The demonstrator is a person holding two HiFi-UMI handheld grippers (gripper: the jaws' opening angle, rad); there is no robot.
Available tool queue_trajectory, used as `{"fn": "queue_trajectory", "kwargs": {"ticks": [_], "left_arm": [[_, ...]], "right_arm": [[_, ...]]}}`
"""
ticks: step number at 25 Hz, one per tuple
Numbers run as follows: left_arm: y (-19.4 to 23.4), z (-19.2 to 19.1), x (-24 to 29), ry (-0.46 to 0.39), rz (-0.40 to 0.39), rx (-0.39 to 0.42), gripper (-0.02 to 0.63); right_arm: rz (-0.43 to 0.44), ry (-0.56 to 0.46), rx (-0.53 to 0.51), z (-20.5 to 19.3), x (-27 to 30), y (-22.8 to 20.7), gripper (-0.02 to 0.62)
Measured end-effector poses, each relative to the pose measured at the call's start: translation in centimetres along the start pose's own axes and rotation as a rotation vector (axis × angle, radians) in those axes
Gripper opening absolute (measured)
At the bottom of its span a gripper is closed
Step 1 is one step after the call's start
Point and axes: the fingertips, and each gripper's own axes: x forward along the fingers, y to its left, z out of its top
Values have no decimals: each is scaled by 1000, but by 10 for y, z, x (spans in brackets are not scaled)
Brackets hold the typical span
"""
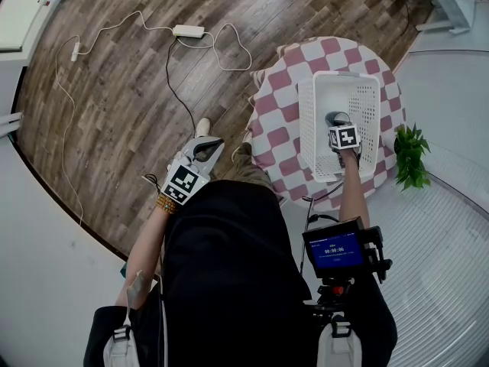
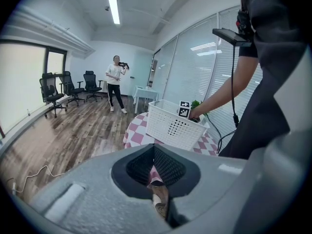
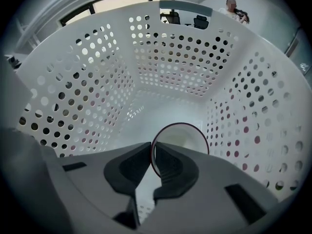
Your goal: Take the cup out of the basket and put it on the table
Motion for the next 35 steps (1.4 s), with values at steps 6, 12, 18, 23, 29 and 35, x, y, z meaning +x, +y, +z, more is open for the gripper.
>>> {"fn": "queue_trajectory", "kwargs": {"ticks": [6,12,18,23,29,35], "left_arm": [[2,-1,0,8,2,12,3],[4,-2,-2,10,3,12,3],[3,-3,-2,15,0,19,3],[3,-4,-1,15,-5,20,3],[5,-6,-3,16,-4,17,3],[6,-7,-4,18,-5,17,3]], "right_arm": [[-9,-7,-11,-2,1,0,37],[-16,-9,-21,-2,1,2,37],[-31,-1,-62,-4,1,4,37],[-37,7,-84,-4,1,6,37],[-43,25,-116,-4,1,11,37],[-42,34,-124,-4,0,12,37]]}}
